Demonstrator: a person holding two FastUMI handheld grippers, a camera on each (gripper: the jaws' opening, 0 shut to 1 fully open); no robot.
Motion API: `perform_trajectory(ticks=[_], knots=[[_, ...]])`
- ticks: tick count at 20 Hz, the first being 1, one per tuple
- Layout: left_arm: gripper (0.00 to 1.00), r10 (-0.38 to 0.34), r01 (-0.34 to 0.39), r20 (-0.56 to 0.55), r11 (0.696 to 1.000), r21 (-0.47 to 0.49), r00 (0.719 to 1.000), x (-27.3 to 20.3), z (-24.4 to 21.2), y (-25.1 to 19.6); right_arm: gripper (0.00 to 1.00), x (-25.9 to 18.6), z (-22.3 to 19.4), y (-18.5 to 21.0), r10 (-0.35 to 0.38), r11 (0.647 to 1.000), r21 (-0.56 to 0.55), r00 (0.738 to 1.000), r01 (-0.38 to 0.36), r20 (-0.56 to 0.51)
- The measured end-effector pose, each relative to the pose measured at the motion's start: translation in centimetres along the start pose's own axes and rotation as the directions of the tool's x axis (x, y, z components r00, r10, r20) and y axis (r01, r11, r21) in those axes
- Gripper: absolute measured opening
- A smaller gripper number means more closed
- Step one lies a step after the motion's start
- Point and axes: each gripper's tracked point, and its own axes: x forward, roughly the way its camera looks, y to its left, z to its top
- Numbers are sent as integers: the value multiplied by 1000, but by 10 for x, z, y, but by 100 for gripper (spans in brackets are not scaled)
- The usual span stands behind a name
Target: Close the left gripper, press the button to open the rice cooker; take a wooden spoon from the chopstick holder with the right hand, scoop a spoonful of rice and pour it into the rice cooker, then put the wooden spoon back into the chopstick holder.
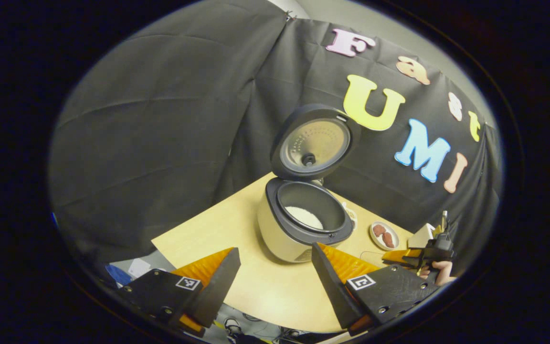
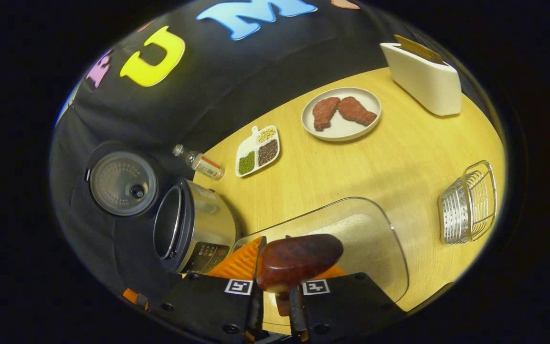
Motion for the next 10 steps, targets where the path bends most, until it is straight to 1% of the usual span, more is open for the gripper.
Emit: perform_trajectory(ticks=[1, 2, 3, 4, 5, 6, 9, 10], knots=[[94, -3, 3, -2, 1000, 5, 1000, 0, -1, -2, 20, -6, 5, -5, 0, 1000, 21, 1000, 0, 6], [94, -6, 6, -3, 1000, 9, 1000, 1, -3, -2, 23, -14, 12, -9, 2, 999, 40, 1000, -3, 22], [95, -17, 17, -1, 1000, 12, 1000, 1, -4, -5, 23, -21, 20, -12, 5, 998, 57, 999, -7, 44], [95, -24, 24, -1, 1000, 13, 1000, 2, -3, -7, 23, -28, 29, -15, 7, 997, 76, 998, -12, 65], [94, -33, 33, -1, 999, 16, 999, 2, -2, -8, 20, -36, 34, -17, 10, 995, 101, 997, -19, 83], [95, -39, 40, -4, 999, 20, 999, 4, -6, -7, 23, -42, 41, -18, 16, 991, 133, 995, -29, 100], [95, -53, 53, -4, 998, 36, 999, 8, -2, -5, 23, -54, 58, -24, 8, 966, 253, 988, -47, 153], [95, -56, 56, -2, 998, 31, 998, 9, -2, -4, 20, -57, 63, -25, 7, 959, 278, 986, -53, 165]])
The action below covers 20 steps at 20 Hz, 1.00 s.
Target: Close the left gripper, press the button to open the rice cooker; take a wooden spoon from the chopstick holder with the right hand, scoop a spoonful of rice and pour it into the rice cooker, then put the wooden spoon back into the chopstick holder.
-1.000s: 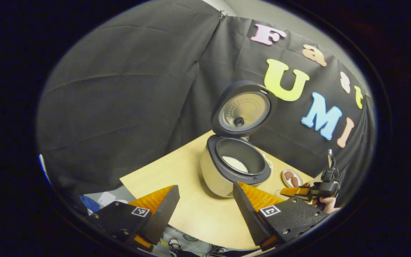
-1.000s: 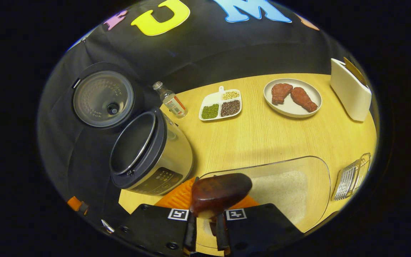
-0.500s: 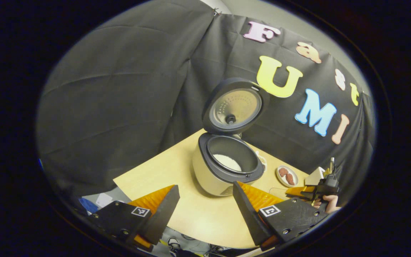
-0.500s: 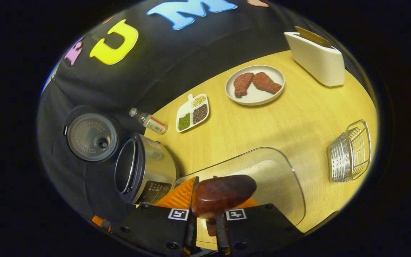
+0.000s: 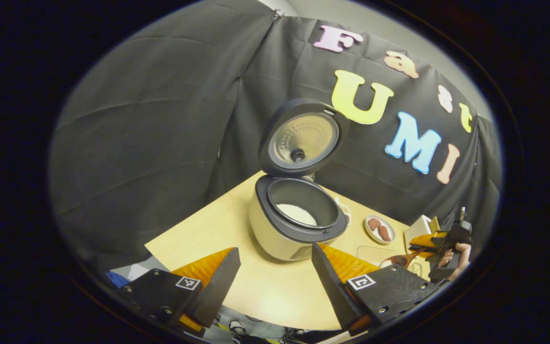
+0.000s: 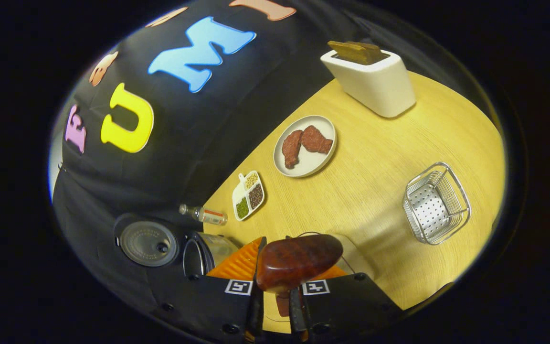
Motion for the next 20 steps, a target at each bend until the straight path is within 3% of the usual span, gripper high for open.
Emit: perform_trajectory(ticks=[8, 11, 12, 20], knots=[[95, -46, 47, 5, 996, -79, 999, -3, -3, 25, 23, -23, 14, 41, 69, 997, 40, 997, -71, 40], [95, -61, 60, -2, 995, -77, 998, -8, -6, 38, 19, -28, 9, 79, 124, 992, 1, 992, -124, 35], [95, -60, 60, -2, 996, -66, 998, -8, -6, 44, 23, -29, 7, 93, 149, 989, -5, 988, -149, 31], [95, -20, 21, 14, 997, -70, 1000, -17, 9, 85, 23, -16, -16, 197, 260, 966, -15, 966, -260, -2]])
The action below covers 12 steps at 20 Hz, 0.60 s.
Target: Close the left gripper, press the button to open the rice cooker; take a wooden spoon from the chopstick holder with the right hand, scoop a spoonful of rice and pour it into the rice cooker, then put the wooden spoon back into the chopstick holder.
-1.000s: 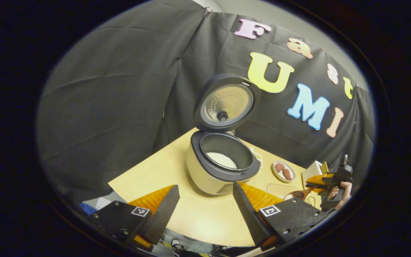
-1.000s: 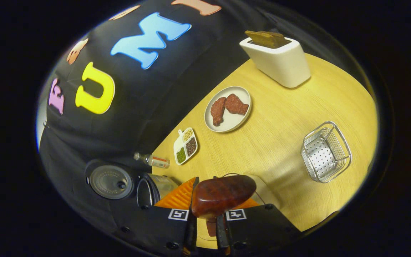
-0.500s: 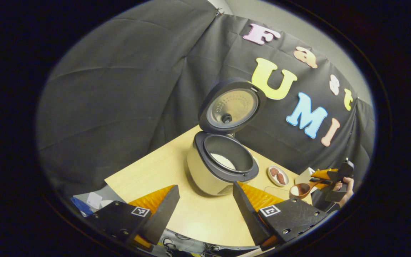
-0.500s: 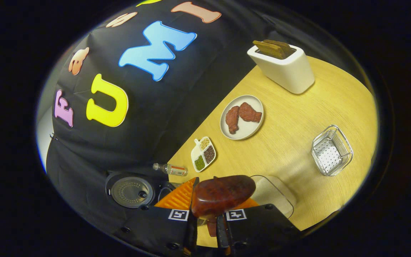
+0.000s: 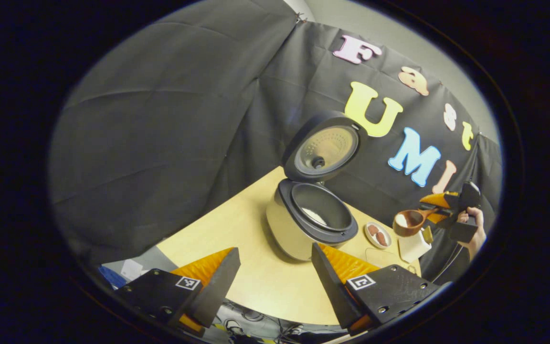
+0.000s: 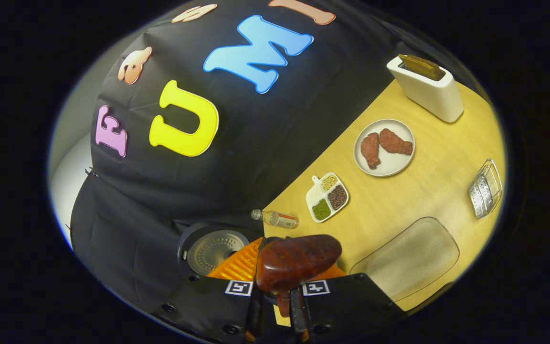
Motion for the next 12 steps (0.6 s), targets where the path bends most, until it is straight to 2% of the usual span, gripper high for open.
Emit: perform_trajectory(ticks=[1, 2, 3, 4, 5, 6, 7, 10, 11, 12], knots=[[95, 7, -7, 3, 1000, 5, 1000, -6, -3, 8, 20, 6, -2, 11, 12, 1000, 1, 1000, -12, -4], [95, 12, -12, 3, 1000, 6, 1000, -6, -2, 12, 23, 14, -3, 21, 22, 1000, -2, 1000, -22, -5], [95, 17, -17, 4, 1000, 1, 1000, -6, -1, 16, 19, 21, -3, 30, 29, 1000, -8, 1000, -29, -3], [95, 22, -22, 4, 1000, -5, 1000, -6, -2, 21, 23, 29, -5, 37, 34, 999, -13, 999, -35, -8], [95, 31, -31, 4, 999, -12, 1000, -7, -2, 27, 19, 38, -9, 46, 40, 999, -19, 999, -41, -20], [94, 40, -39, 7, 999, -17, 999, -7, -2, 32, 23, 47, -11, 54, 47, 999, -24, 999, -48, -27], [94, 48, -48, 11, 999, -21, 999, -9, -2, 37, 19, 57, -14, 60, 51, 998, -32, 998, -52, -35], [95, 85, -84, 2, 996, -29, 996, -8, -7, 52, 23, 85, -29, 74, 49, 993, -100, 996, -56, -75], [95, 98, -98, 0, 995, -34, 995, -8, -9, 57, 19, 94, -36, 75, 38, 991, -128, 995, -49, -87], [94, 110, -110, 0, 993, -43, 994, -9, -9, 61, 23, 104, -43, 74, 27, 988, -152, 995, -42, -99]])
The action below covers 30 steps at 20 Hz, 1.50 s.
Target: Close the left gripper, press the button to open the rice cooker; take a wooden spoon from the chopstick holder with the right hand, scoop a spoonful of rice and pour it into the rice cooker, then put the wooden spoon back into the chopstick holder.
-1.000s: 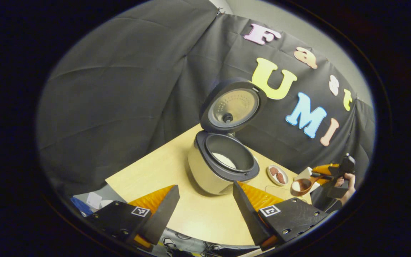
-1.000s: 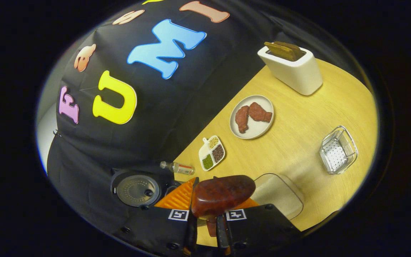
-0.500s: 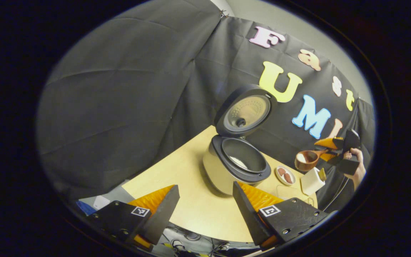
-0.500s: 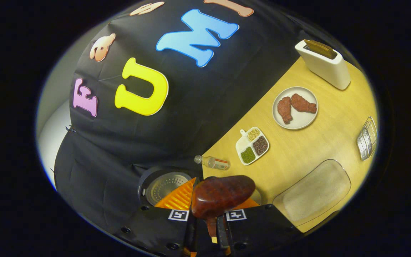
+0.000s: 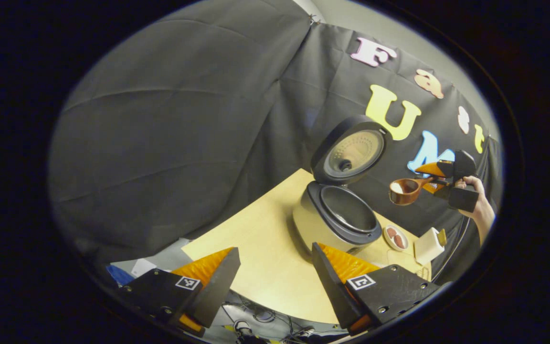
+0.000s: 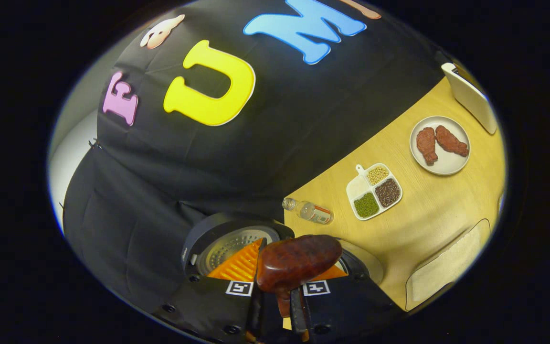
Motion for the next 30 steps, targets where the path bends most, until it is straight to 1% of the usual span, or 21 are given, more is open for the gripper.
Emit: perform_trajectory(ticks=[3, 4, 5, 7, 8, 9, 10, 11, 12, 13, 14, 15, 16, 18, 21, 22, 23, 25, 26, 29, 30], knots=[[94, 26, -26, -14, 999, -25, 1000, 1, -6, 8, 23, 34, -16, -3, -29, 996, -91, 999, 27, -23], [96, 34, -34, -19, 999, -24, 999, 2, -7, 10, 23, 44, -21, -7, -49, 990, -135, 998, 44, -34], [94, 39, -39, -23, 999, -20, 999, 5, -9, 10, 23, 51, -25, -12, -71, 982, -180, 997, 64, -36], [94, 44, -44, -27, 999, -4, 999, 13, -7, 9, 23, 65, -28, -17, -96, 962, -257, 995, 87, -21], [95, 45, -45, -31, 999, 3, 998, 15, -9, 11, 23, 70, -31, -15, -94, 955, -285, 995, 85, -17], [95, 46, -46, -37, 999, 7, 998, 16, -11, 11, 19, 75, -36, -11, -88, 944, -322, 996, 77, -19], [95, 44, -43, -47, 999, 8, 998, 20, -14, 10, 19, 78, -40, -9, -88, 926, -369, 996, 73, -23], [95, 40, -39, -56, 999, 7, 998, 25, -16, 7, 19, 82, -43, -9, -96, 900, -428, 995, 78, -22], [95, 34, -33, -59, 999, 6, 998, 20, -16, 7, 23, 84, -44, -9, -105, 865, -494, 994, 84, -14], [95, 27, -27, -60, 1000, 8, 998, 19, -15, 7, 19, 85, -45, -9, -110, 825, -559, 994, 86, -9], [96, 23, -22, -58, 1000, 12, 998, 21, -16, 7, 23, 87, -47, -6, -108, 784, -615, 994, 82, -5], [96, 20, -19, -56, 1000, 19, 998, 24, -15, 8, 24, 90, -51, -4, -105, 750, -658, 994, 76, -5], [96, 19, -18, -56, 1000, 25, 998, 27, -16, 7, 24, 91, -54, -1, -102, 724, -686, 995, 70, -6], [96, 15, -14, -60, 999, 31, 998, 28, -18, 4, 24, 94, -60, 4, -96, 692, -720, 995, 61, -8], [95, 13, -11, -58, 999, 34, 998, 27, -17, 4, 24, 96, -65, 8, -86, 663, -748, 996, 45, -17], [96, 15, -13, -56, 999, 35, 998, 28, -17, 5, 24, 96, -66, 8, -83, 646, -762, 996, 38, -20], [95, 18, -16, -57, 999, 35, 998, 29, -18, 5, 24, 97, -68, 8, -84, 622, -783, 996, 34, -23], [95, 25, -23, -61, 999, 29, 998, 29, -22, 5, 23, 95, -72, 6, -100, 558, -829, 995, 37, -23], [95, 28, -26, -63, 999, 25, 998, 29, -22, 6, 19, 94, -75, 5, -107, 521, -853, 994, 35, -25], [95, 36, -35, -67, 999, 23, 997, 32, -26, 6, 20, 98, -86, -7, -133, 411, -911, 990, 22, -36], [94, 38, -37, -68, 999, 24, 997, 32, -26, 6, 19, 101, -88, -11, -138, 385, -922, 990, 23, -33]])
